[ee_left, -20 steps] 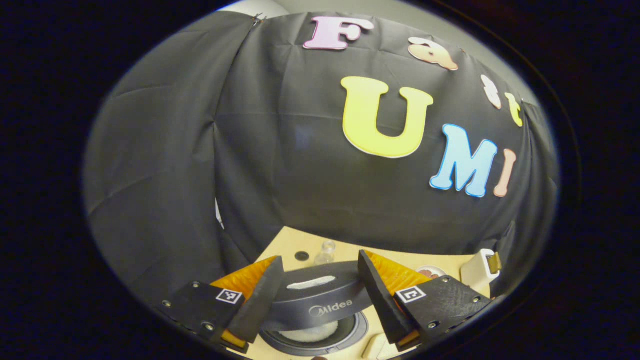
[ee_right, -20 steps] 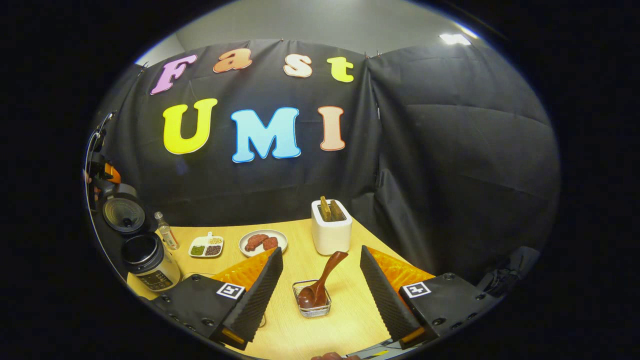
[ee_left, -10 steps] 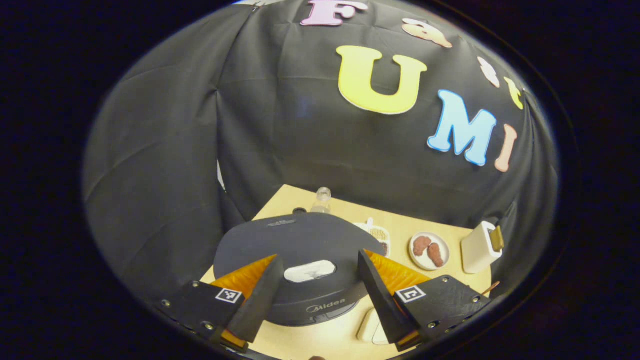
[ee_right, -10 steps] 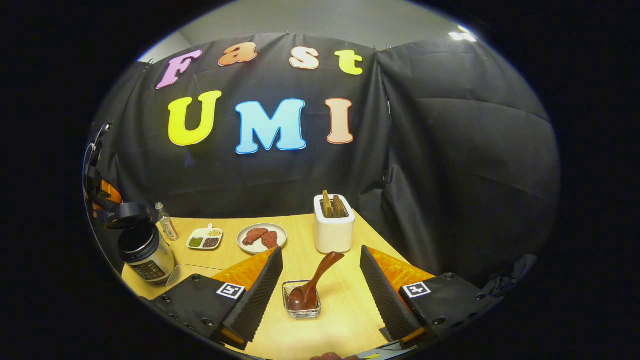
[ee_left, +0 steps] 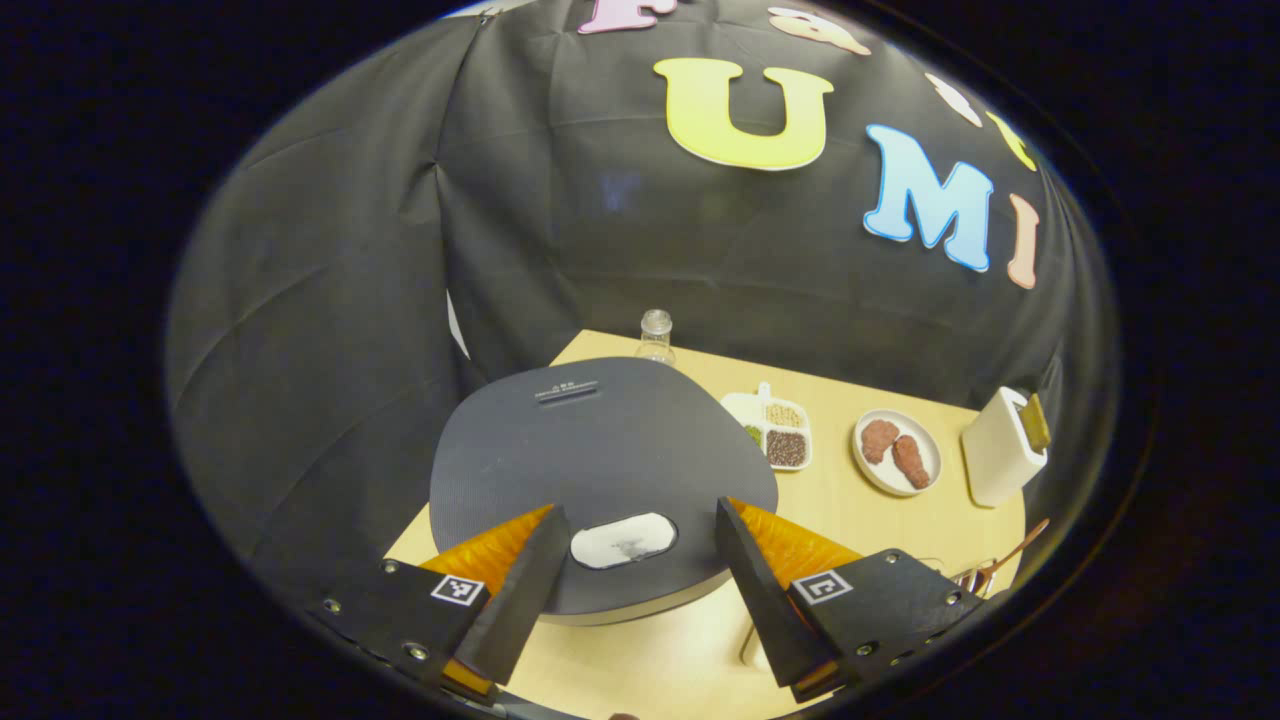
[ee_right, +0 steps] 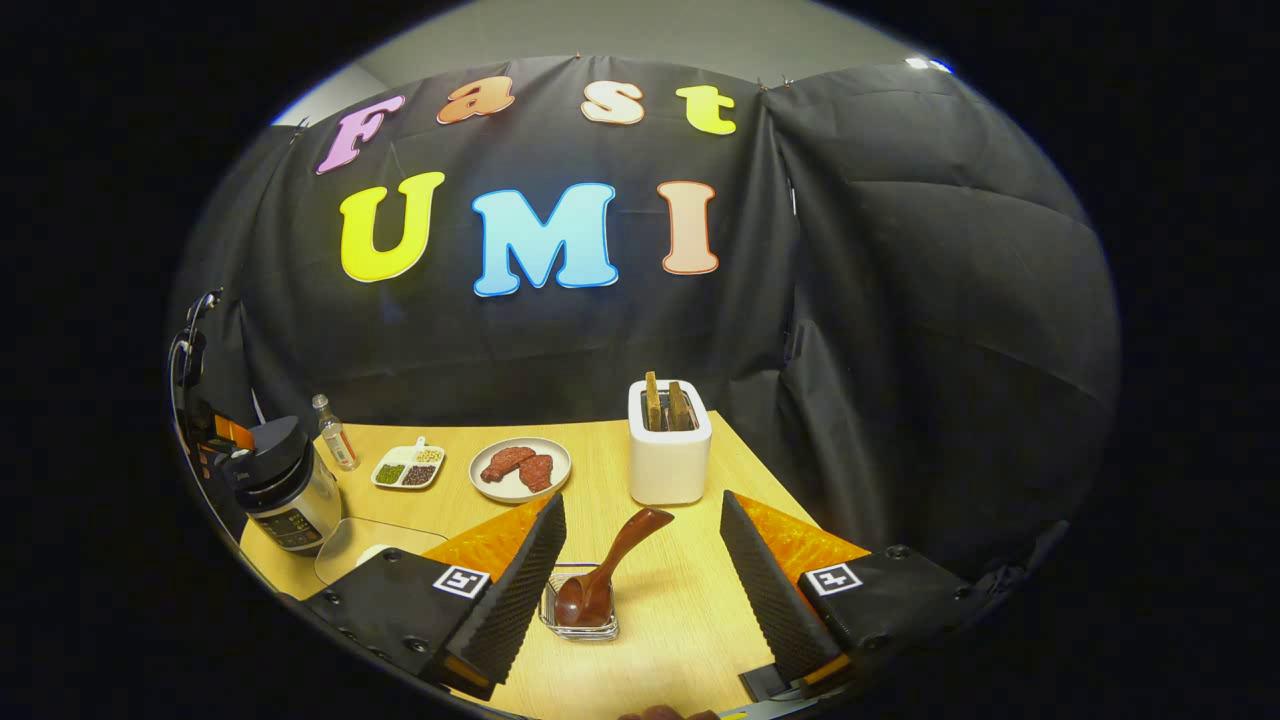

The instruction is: Close the left gripper, press the button to open the rice cooker; take a wooden spoon from the chopstick holder with the right hand, scoop a spoonful of rice and pour it into the rice cooker, then put the wooden spoon back into the chopstick holder.

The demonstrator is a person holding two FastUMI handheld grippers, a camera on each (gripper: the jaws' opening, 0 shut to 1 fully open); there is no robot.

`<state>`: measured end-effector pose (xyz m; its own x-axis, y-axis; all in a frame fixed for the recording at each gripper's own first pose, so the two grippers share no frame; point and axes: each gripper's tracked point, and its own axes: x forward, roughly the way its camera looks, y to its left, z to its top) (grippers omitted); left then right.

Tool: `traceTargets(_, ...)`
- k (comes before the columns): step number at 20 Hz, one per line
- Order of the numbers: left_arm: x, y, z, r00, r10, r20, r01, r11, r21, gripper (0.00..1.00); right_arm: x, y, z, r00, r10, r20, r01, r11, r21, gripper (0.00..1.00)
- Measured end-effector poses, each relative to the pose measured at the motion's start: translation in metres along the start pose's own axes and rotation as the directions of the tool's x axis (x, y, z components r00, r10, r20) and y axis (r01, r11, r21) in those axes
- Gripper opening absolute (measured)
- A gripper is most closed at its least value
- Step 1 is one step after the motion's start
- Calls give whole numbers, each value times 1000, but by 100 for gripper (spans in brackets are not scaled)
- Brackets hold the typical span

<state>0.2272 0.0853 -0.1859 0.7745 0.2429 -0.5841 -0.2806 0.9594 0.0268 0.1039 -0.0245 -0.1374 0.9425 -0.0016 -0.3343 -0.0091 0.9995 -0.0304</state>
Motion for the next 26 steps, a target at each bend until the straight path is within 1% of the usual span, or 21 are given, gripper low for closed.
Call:
traceTargets(3,6,0,-20,999,41,-32,-41,999,-4,96,4,-3,-5,1000,21,-14,-21,1000,-12,99)
traceTargets(4,4,-1,-19,999,48,-11,-48,999,-6,96,5,-5,-8,999,26,-19,-26,1000,-16,98)
traceTargets(7,4,-1,-20,999,41,10,-41,999,2,96,9,-10,-13,998,46,-31,-46,999,-21,99)
traceTargets(10,7,-2,-29,999,46,-8,-46,999,-5,97,14,-18,-24,996,59,-63,-60,998,-11,98)
traceTargets(11,6,-1,-24,998,50,33,-50,999,1,96,14,-18,-23,996,72,-61,-72,997,6,99)
traceTargets(12,10,0,-26,998,53,36,-53,999,-4,98,14,-20,-24,995,82,-60,-81,997,17,99)
traceTargets(13,6,-2,-27,996,55,63,-54,998,-14,96,14,-23,-27,994,87,-60,-86,996,19,98)
traceTargets(16,5,-1,-27,995,58,75,-57,998,-18,98,15,-39,-33,994,99,-56,-98,995,10,98)
traceTargets(17,4,0,-27,995,60,79,-58,998,-25,97,16,-43,-35,993,105,-61,-105,994,9,99)
traceTargets(18,6,0,-26,994,65,83,-62,997,-39,99,16,-48,-39,992,110,-68,-109,994,8,99)
traceTargets(19,5,0,-26,994,73,86,-69,996,-48,98,17,-52,-42,991,113,-77,-112,994,10,99)
traceTargets(22,8,0,-24,990,105,91,-102,994,-34,98,13,-56,-46,987,127,-98,-127,992,8,98)
traceTargets(24,5,-1,-22,990,109,94,-106,994,-34,96,8,-58,-38,990,117,-74,-118,993,-9,98)
traceTargets(26,5,0,-22,990,108,94,-107,994,-13,97,3,-58,-26,994,101,-36,-101,995,-11,98)
